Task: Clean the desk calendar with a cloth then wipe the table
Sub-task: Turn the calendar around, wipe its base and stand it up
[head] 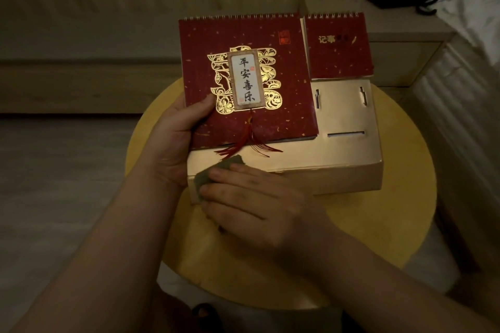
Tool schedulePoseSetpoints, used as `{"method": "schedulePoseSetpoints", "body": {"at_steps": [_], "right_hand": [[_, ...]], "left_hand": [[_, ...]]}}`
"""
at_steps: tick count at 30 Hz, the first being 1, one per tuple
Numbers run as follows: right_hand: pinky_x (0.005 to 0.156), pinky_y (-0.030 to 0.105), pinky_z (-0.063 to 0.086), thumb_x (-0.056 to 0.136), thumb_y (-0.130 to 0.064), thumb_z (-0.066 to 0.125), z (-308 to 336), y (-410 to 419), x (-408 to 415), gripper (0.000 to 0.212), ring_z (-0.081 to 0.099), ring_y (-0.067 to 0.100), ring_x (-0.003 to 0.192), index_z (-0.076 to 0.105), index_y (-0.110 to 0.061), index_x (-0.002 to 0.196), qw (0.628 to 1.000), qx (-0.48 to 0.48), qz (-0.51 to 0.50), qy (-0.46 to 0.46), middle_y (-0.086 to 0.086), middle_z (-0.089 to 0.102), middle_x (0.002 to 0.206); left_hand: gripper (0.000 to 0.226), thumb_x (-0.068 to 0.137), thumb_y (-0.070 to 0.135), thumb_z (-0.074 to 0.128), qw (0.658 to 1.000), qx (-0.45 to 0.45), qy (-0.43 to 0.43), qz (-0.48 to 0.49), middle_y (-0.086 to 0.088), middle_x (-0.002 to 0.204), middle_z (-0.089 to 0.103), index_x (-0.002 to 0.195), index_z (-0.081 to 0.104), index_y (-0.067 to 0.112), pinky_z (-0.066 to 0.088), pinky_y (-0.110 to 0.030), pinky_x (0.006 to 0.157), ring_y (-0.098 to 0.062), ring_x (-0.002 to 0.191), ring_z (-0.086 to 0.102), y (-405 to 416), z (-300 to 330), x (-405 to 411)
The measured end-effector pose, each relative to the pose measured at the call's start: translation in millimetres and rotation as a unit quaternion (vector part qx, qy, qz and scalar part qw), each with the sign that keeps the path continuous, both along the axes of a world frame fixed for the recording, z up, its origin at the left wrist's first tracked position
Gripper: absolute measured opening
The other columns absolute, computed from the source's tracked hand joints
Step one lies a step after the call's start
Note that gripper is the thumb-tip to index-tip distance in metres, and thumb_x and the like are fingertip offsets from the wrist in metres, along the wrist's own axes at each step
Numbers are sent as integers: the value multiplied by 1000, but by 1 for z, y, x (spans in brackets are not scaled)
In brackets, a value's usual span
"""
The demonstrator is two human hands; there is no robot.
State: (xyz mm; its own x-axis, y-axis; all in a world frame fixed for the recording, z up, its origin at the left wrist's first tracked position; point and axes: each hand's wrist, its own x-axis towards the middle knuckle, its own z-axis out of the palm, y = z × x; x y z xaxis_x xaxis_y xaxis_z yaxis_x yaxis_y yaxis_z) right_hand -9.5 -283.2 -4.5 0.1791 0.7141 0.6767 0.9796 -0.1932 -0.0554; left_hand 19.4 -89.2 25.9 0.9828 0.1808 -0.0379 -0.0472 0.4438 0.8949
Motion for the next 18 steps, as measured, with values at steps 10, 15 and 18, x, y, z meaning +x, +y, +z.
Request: {"method": "schedulePoseSetpoints", "body": {"at_steps": [10,15,18], "right_hand": [[113,53,52,112,-9,51,-3,-121,37,34,52,26,145,56,-14,145,988,-59,-140,24,11,55,151],[103,31,57,106,-21,59,11,-147,48,28,68,11,124,69,-23,133,971,31,-221,87,-2,69,137],[69,23,60,92,-33,54,43,-131,51,26,75,5,89,68,-54,98,859,236,-318,324,-20,75,95]], "left_hand": [[46,103,11,48,1000,-13,-14,-5,-18,138,66,148,51,6,56,-50,102,-34,125,66,15,1,-4],[42,97,13,52,1000,-8,-27,-1,-11,122,76,138,59,9,62,-42,90,-28,113,73,12,3,-4],[39,94,15,54,999,10,-30,-3,-9,117,78,132,64,12,63,-38,83,-26,108,75,8,3,-4]]}}
